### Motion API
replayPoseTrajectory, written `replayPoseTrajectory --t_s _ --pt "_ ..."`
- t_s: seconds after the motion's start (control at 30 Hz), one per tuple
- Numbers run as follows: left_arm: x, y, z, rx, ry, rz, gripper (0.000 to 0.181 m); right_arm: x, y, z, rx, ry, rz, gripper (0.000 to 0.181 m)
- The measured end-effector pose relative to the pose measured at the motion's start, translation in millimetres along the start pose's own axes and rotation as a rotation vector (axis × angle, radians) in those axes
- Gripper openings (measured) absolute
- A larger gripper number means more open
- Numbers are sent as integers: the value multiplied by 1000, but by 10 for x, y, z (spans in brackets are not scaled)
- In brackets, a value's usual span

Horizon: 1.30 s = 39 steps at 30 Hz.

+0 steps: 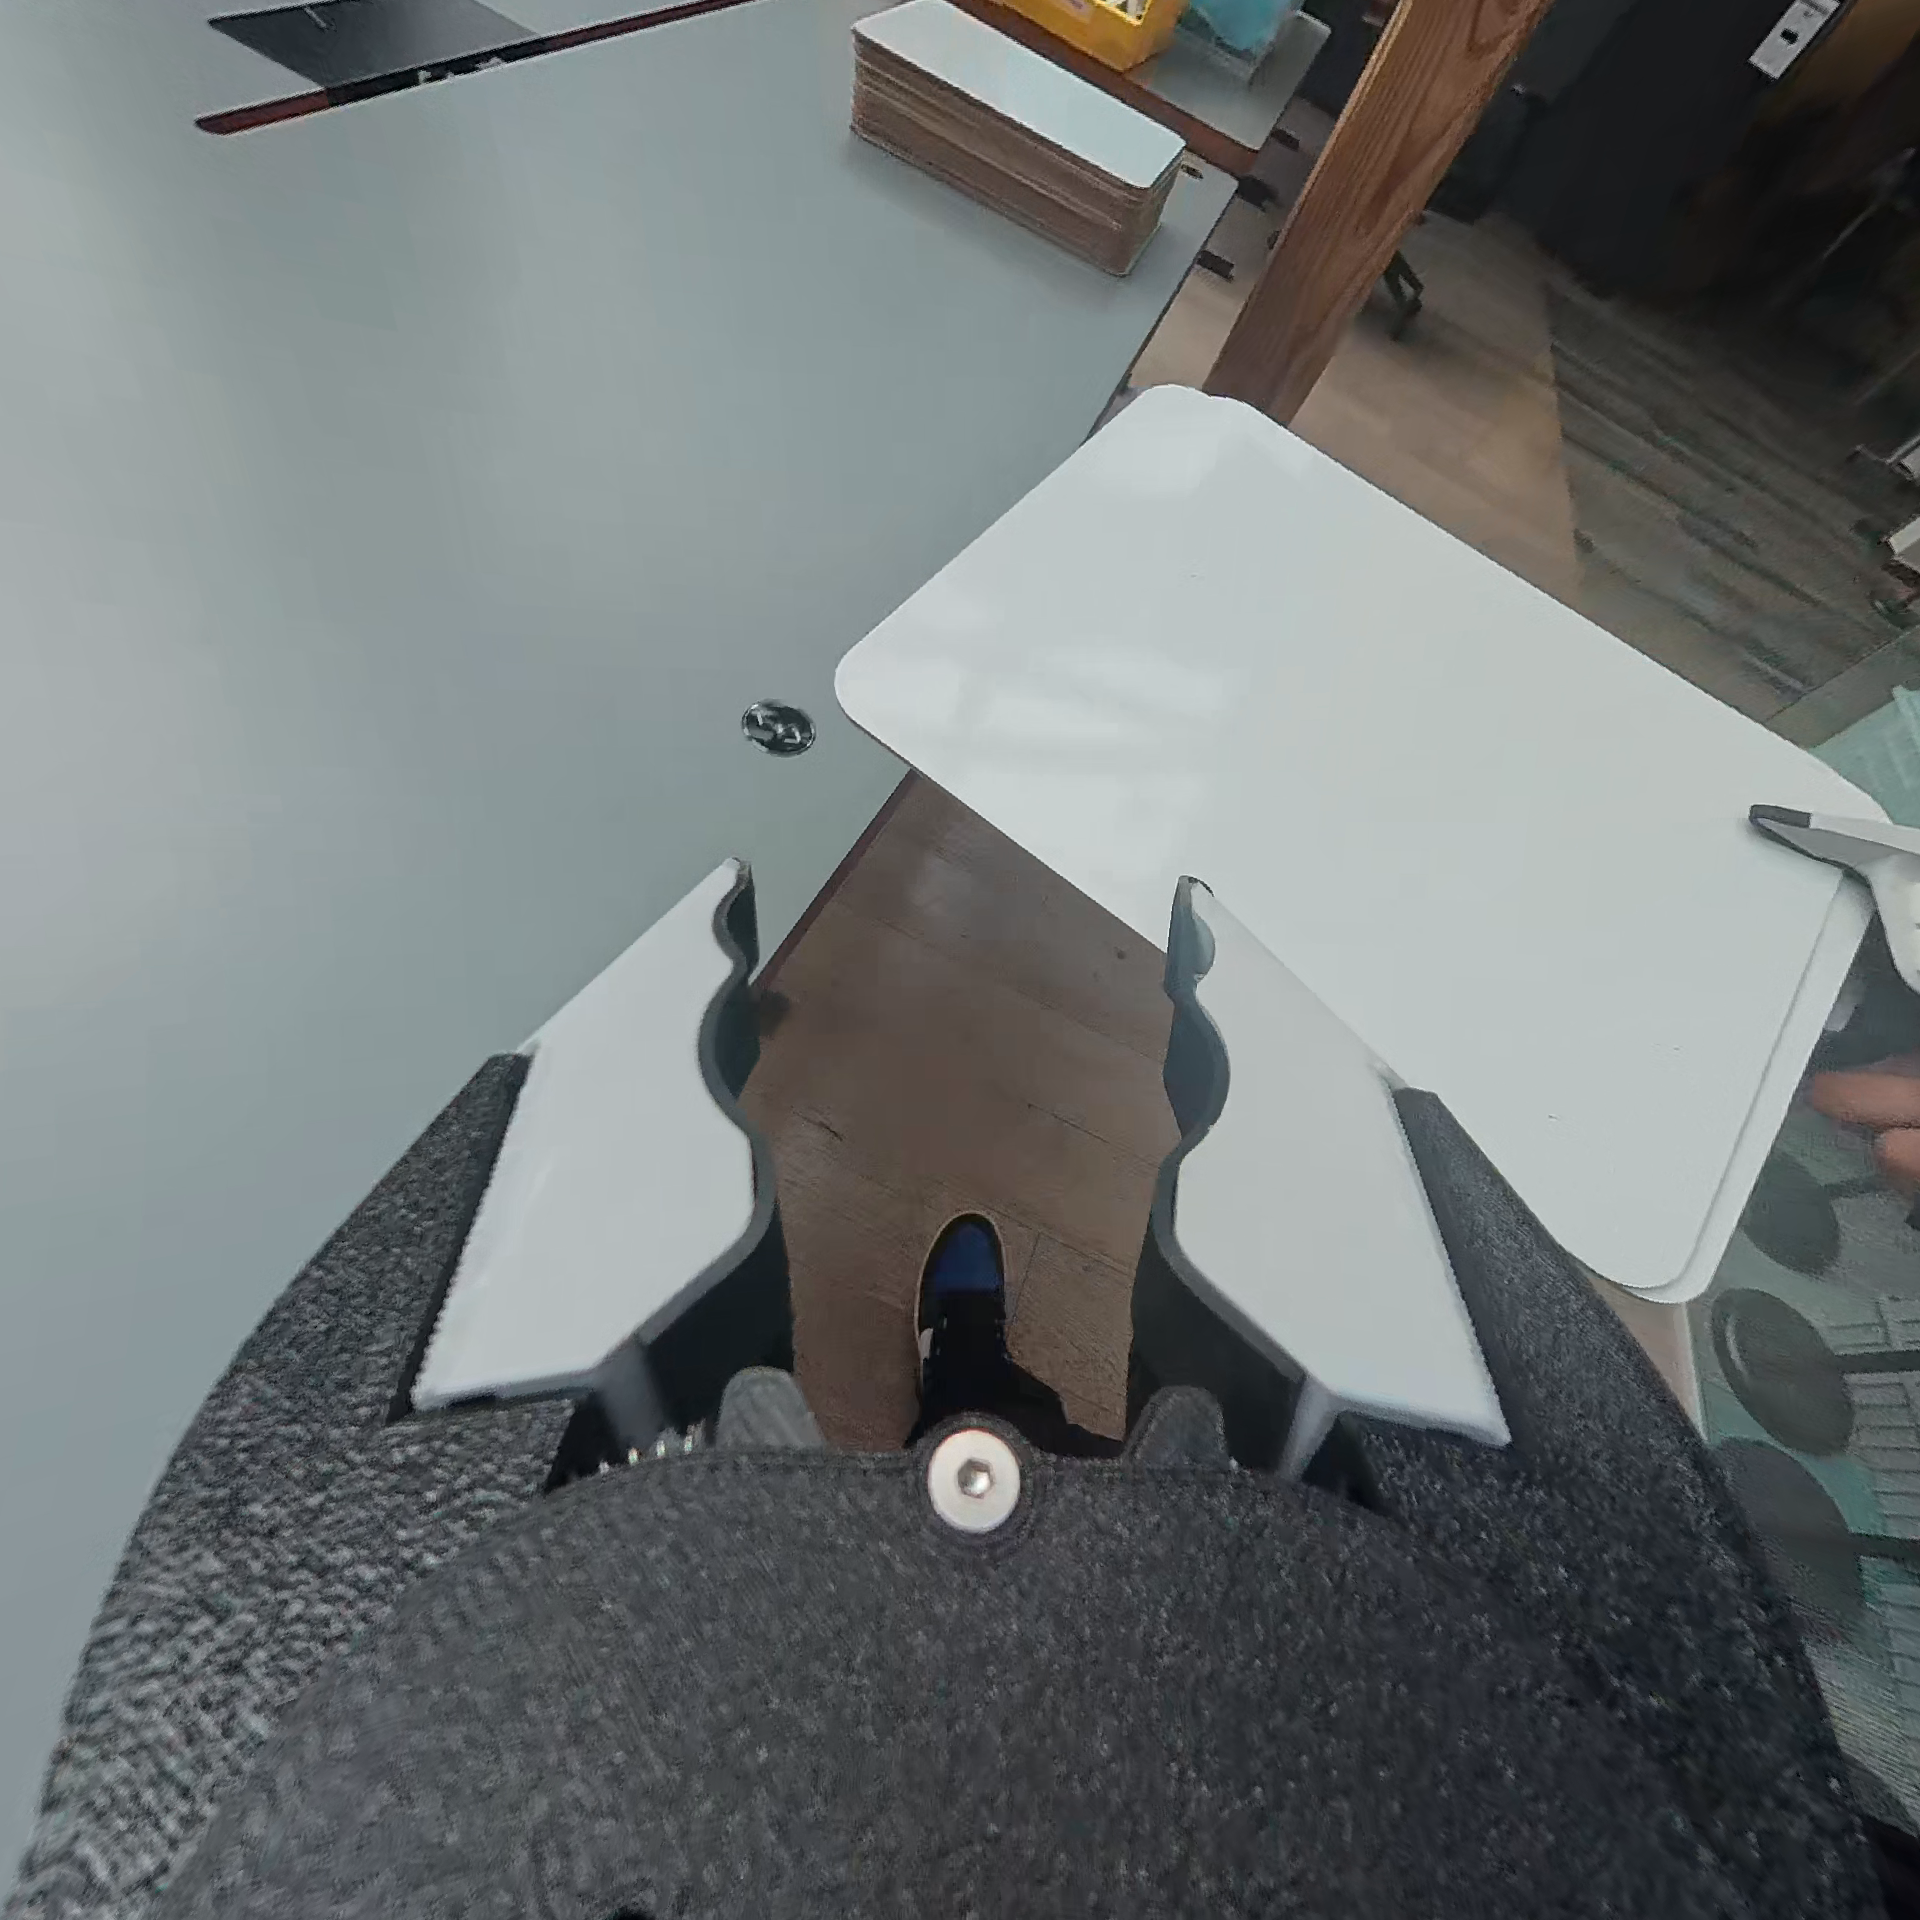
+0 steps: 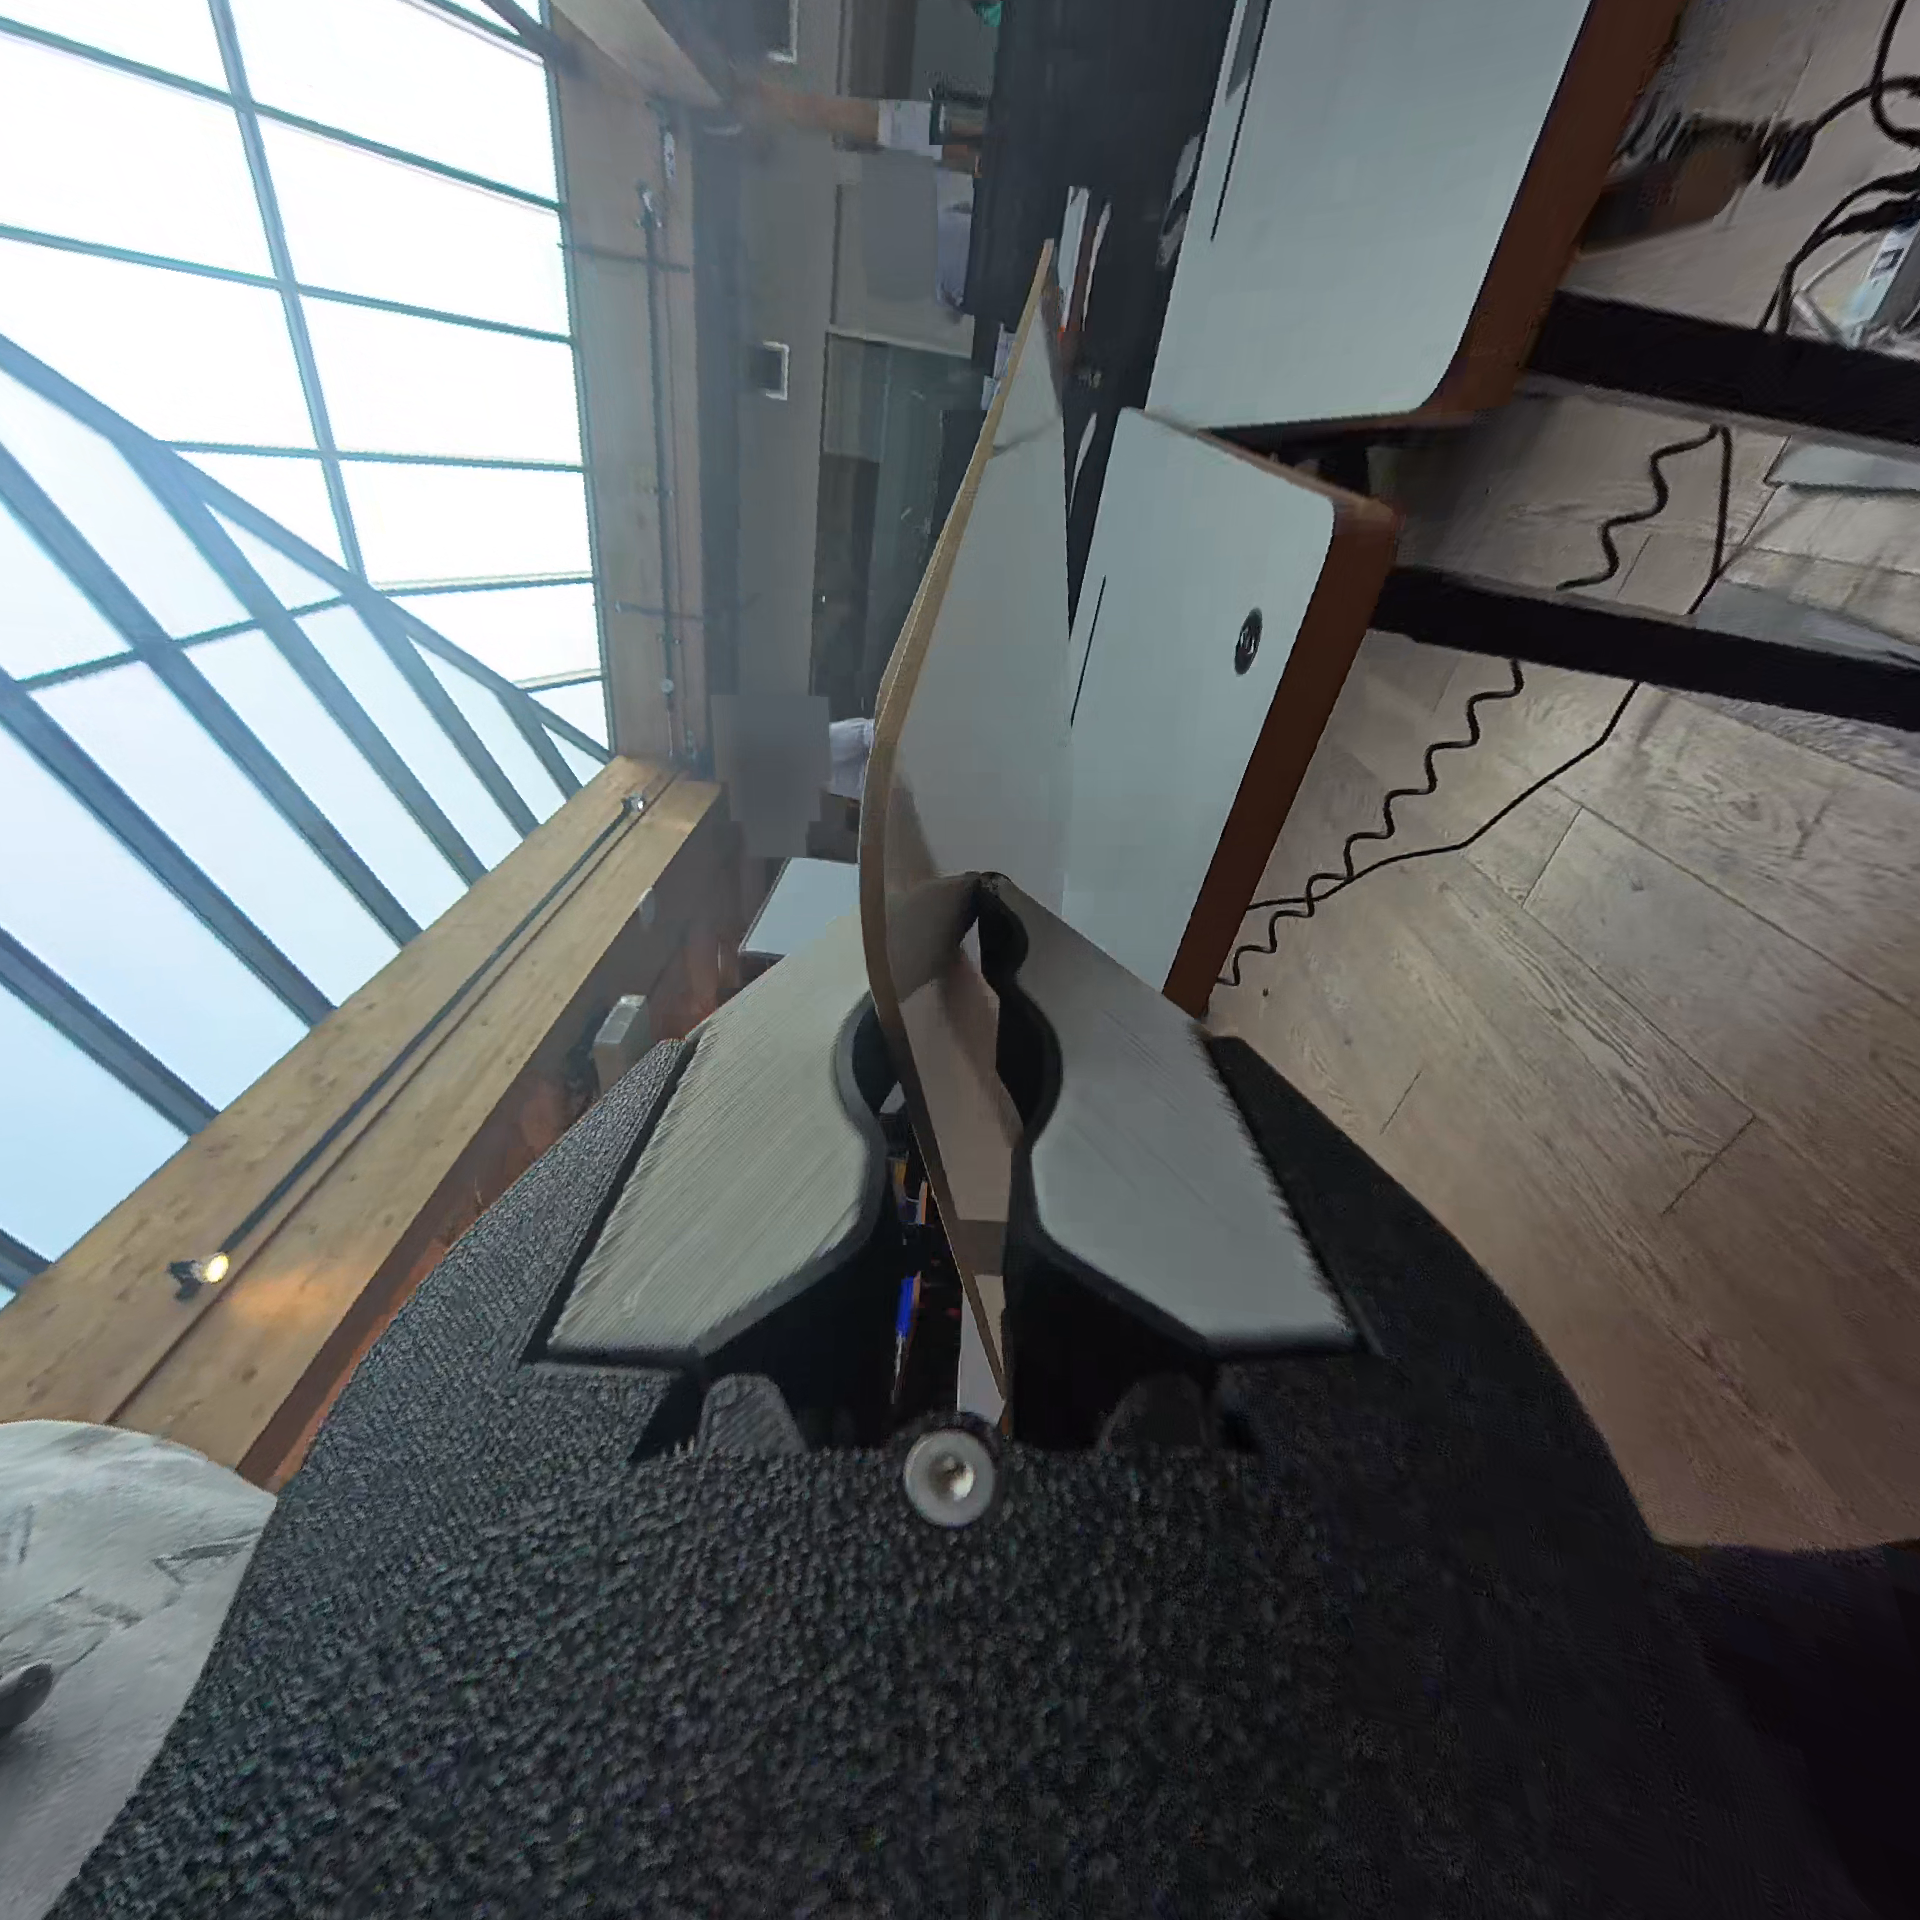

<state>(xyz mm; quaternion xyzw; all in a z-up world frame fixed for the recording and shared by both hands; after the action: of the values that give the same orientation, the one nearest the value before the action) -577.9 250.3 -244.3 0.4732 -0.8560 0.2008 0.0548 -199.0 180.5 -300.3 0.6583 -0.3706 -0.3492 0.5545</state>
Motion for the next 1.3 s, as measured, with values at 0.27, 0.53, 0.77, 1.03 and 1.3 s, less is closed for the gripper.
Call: replayPoseTrajectory --t_s 0.27,0.53,0.77,1.03,1.3 --pt "-2509 -679 -482 -59 -48 108 80 -64 -51 -2202 42 -143 14 8" --pt "-4615 -1267 -1307 -73 -67 131 81 -779 -49 -4294 35 -191 14 8" --pt "-5847 -1619 -1698 -93 -59 94 81 -1726 -374 -5912 -19 -157 -23 8" --pt "-7231 -1922 -1805 -61 -111 -155 80 -3267 -1020 -7662 -78 51 -64 9" --pt "-8138 -2150 -1942 37 -137 -390 80 -4708 -1412 -8627 -130 237 -20 9"
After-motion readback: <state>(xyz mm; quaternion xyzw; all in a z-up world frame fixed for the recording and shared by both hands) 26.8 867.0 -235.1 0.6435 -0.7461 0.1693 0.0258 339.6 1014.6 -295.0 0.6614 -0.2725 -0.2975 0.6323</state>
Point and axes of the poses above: each gripper's, where its closed fingertips meet, x back along the fingers, z out of its underside, y = z × x across the jaws, the point moved 8 cm from there along x, back along the fingers, and after that the axes turned 10 degrees about -y, right-handed, at the moved point
